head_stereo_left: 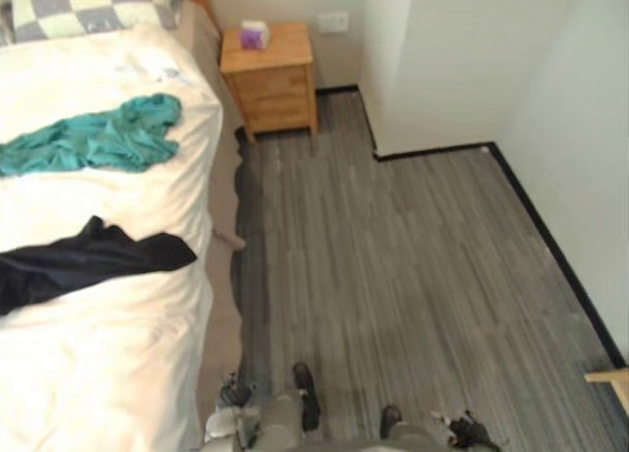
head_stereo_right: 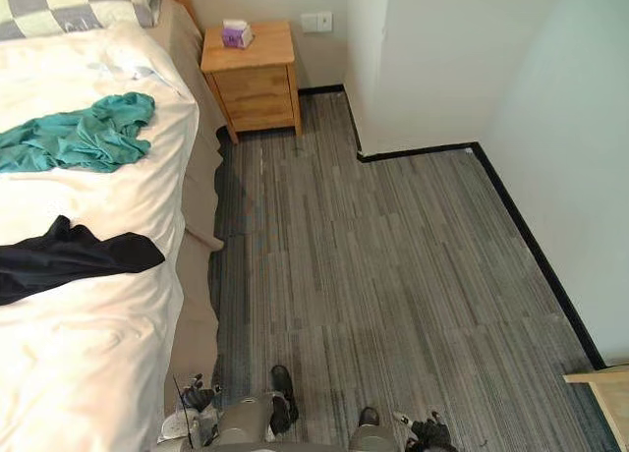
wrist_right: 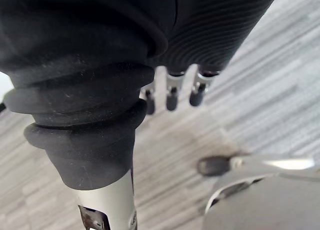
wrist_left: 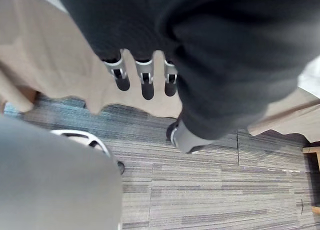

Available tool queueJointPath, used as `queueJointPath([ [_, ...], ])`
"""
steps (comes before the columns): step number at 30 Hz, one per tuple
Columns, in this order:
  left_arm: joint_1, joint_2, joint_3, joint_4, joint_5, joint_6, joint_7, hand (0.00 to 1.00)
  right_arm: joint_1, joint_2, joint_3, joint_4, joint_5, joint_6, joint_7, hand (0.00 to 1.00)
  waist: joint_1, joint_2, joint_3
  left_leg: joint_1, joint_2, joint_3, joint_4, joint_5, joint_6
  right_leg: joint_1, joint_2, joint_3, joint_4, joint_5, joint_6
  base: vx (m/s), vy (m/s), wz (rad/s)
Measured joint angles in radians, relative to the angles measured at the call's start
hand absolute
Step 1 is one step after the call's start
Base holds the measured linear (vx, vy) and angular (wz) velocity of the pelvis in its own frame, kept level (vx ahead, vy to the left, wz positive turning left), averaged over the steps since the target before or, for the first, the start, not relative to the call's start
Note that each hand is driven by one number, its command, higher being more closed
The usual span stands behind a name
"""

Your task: Tidy the bed and pick cloth on bed and put in laundry

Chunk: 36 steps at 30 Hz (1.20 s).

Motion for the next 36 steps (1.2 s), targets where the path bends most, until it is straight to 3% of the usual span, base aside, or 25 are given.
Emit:
queueJointPath([
  [1, -0.005, 0.008, -0.001, 0.002, 0.0, 0.006, 0.0, 0.0, -0.001, 0.009, -0.001, 0.0, -0.008, 0.001, 0.001, 0.0, 0.001, -0.012, -0.007, 0.013, -0.027, 0.004, 0.001, -0.025, 0.015, -0.033, -0.034, 0.012, 0.103, -0.028, 0.039, 0.54, 0.131, 0.06],
  [3, 0.0, 0.008, -0.003, 0.003, 0.0, 0.012, 0.0, 0.0, -0.006, 0.006, -0.006, -0.003, -0.007, -0.004, 0.001, 0.0, -0.001, -0.012, -0.007, 0.05, -0.034, 0.009, 0.017, -0.076, 0.025, -0.121, -0.062, 0.055, 0.352, -0.053, 0.059, 0.5, 0.105, 0.0],
  [4, 0.005, 0.016, -0.011, 0.003, 0.0, 0.014, 0.0, 0.0, -0.006, 0.01, -0.017, -0.006, -0.008, -0.006, 0.001, 0.0, -0.002, -0.022, -0.004, 0.101, -0.036, 0.009, 0.024, -0.114, 0.026, -0.186, -0.078, 0.093, 0.56, -0.028, 0.064, 0.46, 0.056, -0.05],
  [5, 0.009, 0.034, -0.04, 0.002, 0.001, 0.014, 0.0, 0.0, -0.003, 0.013, -0.017, -0.006, -0.008, -0.002, 0.0, 0.0, -0.003, -0.032, 0.003, 0.175, -0.051, -0.006, 0.004, -0.14, 0.03, -0.256, -0.102, 0.115, 0.769, 0.057, 0.068, 0.56, 0.051, 0.01],
  [6, 0.012, 0.04, -0.051, 0.002, 0.002, 0.015, 0.0, 0.0, -0.001, 0.014, -0.015, -0.005, -0.008, -0.001, 0.0, 0.0, -0.006, -0.026, 0.009, 0.206, -0.055, -0.012, -0.008, -0.147, 0.034, -0.28, -0.108, 0.114, 0.853, 0.066, 0.065, 0.5, -0.02, 0.25],
  [8, 0.019, 0.046, -0.092, 0.004, 0.009, 0.02, 0.001, 0.0, 0.004, 0.019, -0.016, -0.016, -0.007, -0.003, 0.0, 0.0, -0.044, -0.027, 0.009, 0.344, -0.051, -0.085, -0.056, -0.158, 0.042, -0.348, -0.102, 0.043, 1.044, 0.001, 0.019, 0.53, -0.076, 0.51],
  [11, -0.017, 0.03, -0.103, 0.035, 0.021, 0.021, 0.001, 0.0, 0.002, 0.014, -0.025, -0.043, -0.002, -0.011, 0.001, 0.0, -0.066, 0.003, 0.025, 0.447, -0.003, -0.127, -0.098, -0.168, 0.032, -0.456, -0.037, -0.082, 0.905, -0.103, -0.037, 0.54, -0.179, 0.58],
  [13, -0.029, 0.019, -0.103, 0.041, 0.021, 0.021, 0.001, 0.0, 0.002, 0.009, -0.024, -0.046, 0.011, -0.022, 0.002, 0.0, -0.081, 0.026, 0.04, 0.492, 0.042, -0.161, -0.101, -0.168, 0.031, -0.511, 0.017, -0.125, 0.67, -0.089, -0.069, 0.61, -0.312, 0.71],
  [14, -0.033, 0.02, -0.103, 0.041, 0.024, 0.021, 0.0, 0.0, 0.002, 0.009, -0.022, -0.055, 0.022, -0.023, 0.002, 0.0, -0.094, 0.033, 0.044, 0.512, 0.067, -0.173, -0.103, -0.167, 0.03, -0.528, 0.048, -0.11, 0.477, -0.02, -0.065, 0.71, -0.44, 0.99],
  [16, -0.034, 0.025, -0.101, 0.04, 0.028, 0.018, 0.001, 0.0, 0.016, 0.017, -0.017, -0.054, 0.025, -0.018, 0.001, 0.0, -0.103, 0.014, 0.036, 0.556, 0.074, -0.17, -0.127, -0.15, -0.027, -0.523, 0.058, -0.058, 0.161, 0.131, -0.03, 0.6, -0.424, 0.81],
  [17, -0.033, 0.028, -0.098, 0.054, 0.039, 0.017, 0.001, 0.0, 0.021, 0.021, -0.015, -0.038, 0.025, -0.016, 0.004, 0.0, -0.111, 0.019, 0.045, 0.602, 0.098, -0.173, -0.135, -0.146, -0.11, -0.511, 0.065, -0.03, 0.143, 0.335, -0.088, 0.78, -0.556, 0.34],
  [18, -0.057, 0.002, -0.083, 0.088, 0.043, 0.013, -0.001, 0.0, -0.025, 0.003, -0.036, -0.029, 0.024, -0.017, 0.001, 0.0, -0.098, 0.071, 0.064, 0.605, 0.132, -0.177, -0.129, -0.101, -0.148, -0.542, 0.101, -0.023, 0.279, 0.241, -0.131, 0.64, -0.452, 0.17],
  [19, -0.06, -0.003, -0.076, 0.09, 0.045, 0.014, -0.001, 0.0, -0.029, 0.003, -0.041, -0.029, 0.025, -0.018, 0.002, 0.0, -0.099, 0.072, 0.067, 0.608, 0.128, -0.188, -0.133, -0.087, -0.15, -0.547, 0.099, -0.021, 0.309, 0.214, -0.134, 0.52, -0.436, -0.09],
  [21, -0.045, -0.023, -0.038, 0.1, 0.049, 0.009, -0.001, 0.0, -0.014, 0.007, -0.053, -0.031, 0.024, -0.017, 0.005, 0.0, -0.107, 0.075, 0.064, 0.611, 0.153, -0.228, 0.001, 0.07, -0.181, -0.497, 0.106, -0.036, 0.462, 0.054, -0.139, 0.43, -0.413, 0.1],
  [22, -0.036, -0.03, -0.028, 0.097, 0.049, 0.007, -0.001, 0.0, -0.01, 0.007, -0.053, -0.037, 0.024, -0.017, 0.007, 0.0, -0.108, 0.08, 0.061, 0.589, 0.168, -0.243, 0.068, 0.108, -0.185, -0.472, 0.116, -0.04, 0.458, 0.031, -0.134, 0.5, -0.408, 0.14],
  [23, -0.022, -0.042, -0.001, 0.089, 0.048, 0.006, -0.002, 0.0, 0.001, 0.01, -0.052, -0.046, 0.025, -0.016, 0.006, 0.0, -0.109, 0.093, 0.06, 0.484, 0.208, -0.279, 0.295, 0.262, -0.185, -0.398, 0.138, -0.057, 0.411, -0.01, -0.131, 0.49, -0.334, 0.13],
  [24, -0.019, -0.048, 0.012, 0.076, 0.047, 0.006, 0.0, 0.0, 0.007, 0.007, -0.052, -0.05, 0.024, -0.016, 0.004, 0.0, -0.106, 0.092, 0.064, 0.421, 0.232, -0.288, 0.426, 0.273, -0.193, -0.364, 0.153, -0.064, 0.382, -0.02, -0.136, 0.56, -0.327, 0.08],
  [25, -0.019, -0.048, 0.024, 0.055, 0.046, 0.005, 0.0, 0.0, 0.014, 0.001, -0.051, -0.047, 0.024, -0.015, 0.001, 0.0, -0.084, 0.107, 0.066, 0.304, 0.28, -0.274, 0.691, 0.226, -0.18, -0.29, 0.179, -0.066, 0.329, -0.027, -0.144, 0.54, -0.282, -0.02],
  [26, -0.017, -0.035, 0.029, 0.033, 0.037, 0.002, 0.002, 0.0, 0.023, -0.004, -0.04, -0.037, 0.025, -0.014, 0.0, 0.0, -0.057, 0.088, 0.082, 0.213, 0.315, -0.225, 0.889, 0.131, -0.149, -0.182, 0.19, -0.069, 0.271, -0.035, -0.158, 0.43, -0.208, -0.02],
  [28, -0.011, -0.018, 0.027, 0.016, 0.035, -0.003, 0.003, 0.0, 0.022, -0.006, -0.008, -0.034, 0.022, -0.015, -0.001, 0.0, -0.048, 0.064, 0.088, 0.115, 0.312, -0.166, 0.931, 0.038, -0.11, -0.067, 0.185, -0.071, 0.192, -0.053, -0.145, 0.4, -0.163, 0.14],
  [31, -0.009, -0.017, 0.017, -0.023, 0.016, -0.014, 0.002, 0.0, 0.006, -0.024, 0.032, -0.014, 0.022, -0.015, 0.002, 0.0, -0.033, 0.054, 0.085, -0.018, 0.221, -0.042, 0.658, -0.082, -0.124, 0.042, 0.145, -0.082, 0.102, -0.068, -0.113, 0.44, -0.059, 0.09],
  [33, -0.009, -0.015, -0.001, -0.032, 0.016, -0.017, 0.001, 0.0, 0.006, -0.024, 0.046, -0.004, 0.016, -0.014, 0.004, 0.0, -0.027, 0.04, 0.078, -0.037, 0.15, 0.092, 0.367, -0.081, -0.117, 0.102, 0.118, -0.123, 0.057, -0.081, -0.066, 0.51, 0.0, 0.41],
  [34, -0.007, -0.013, -0.011, -0.031, 0.016, -0.017, 0.001, 0.0, 0.01, -0.022, 0.047, -0.003, -0.001, -0.014, 0.005, 0.0, -0.027, 0.039, 0.062, -0.035, 0.111, 0.221, 0.18, -0.033, -0.078, 0.14, 0.116, -0.166, 0.028, -0.098, -0.034, 0.59, -0.004, 0.95],
  [35, 0.003, -0.016, -0.033, -0.031, 0.017, -0.017, 0.001, 0.0, 0.018, -0.026, 0.041, -0.003, -0.02, -0.014, 0.005, 0.0, -0.025, 0.052, 0.04, -0.041, 0.075, 0.329, 0.069, 0.051, 0.09, 0.181, 0.135, -0.209, 0.027, -0.134, 0.012, 0.75, 0.01, 1.01],
  [36, 0.009, -0.015, -0.039, -0.03, 0.017, -0.017, -0.001, 0.0, 0.019, -0.023, 0.04, -0.001, -0.022, -0.014, 0.005, 0.0, -0.024, 0.048, 0.03, -0.036, 0.06, 0.341, 0.062, 0.019, 0.202, 0.194, 0.135, -0.221, 0.035, -0.151, 0.023, 0.78, -0.005, 1.3],
])
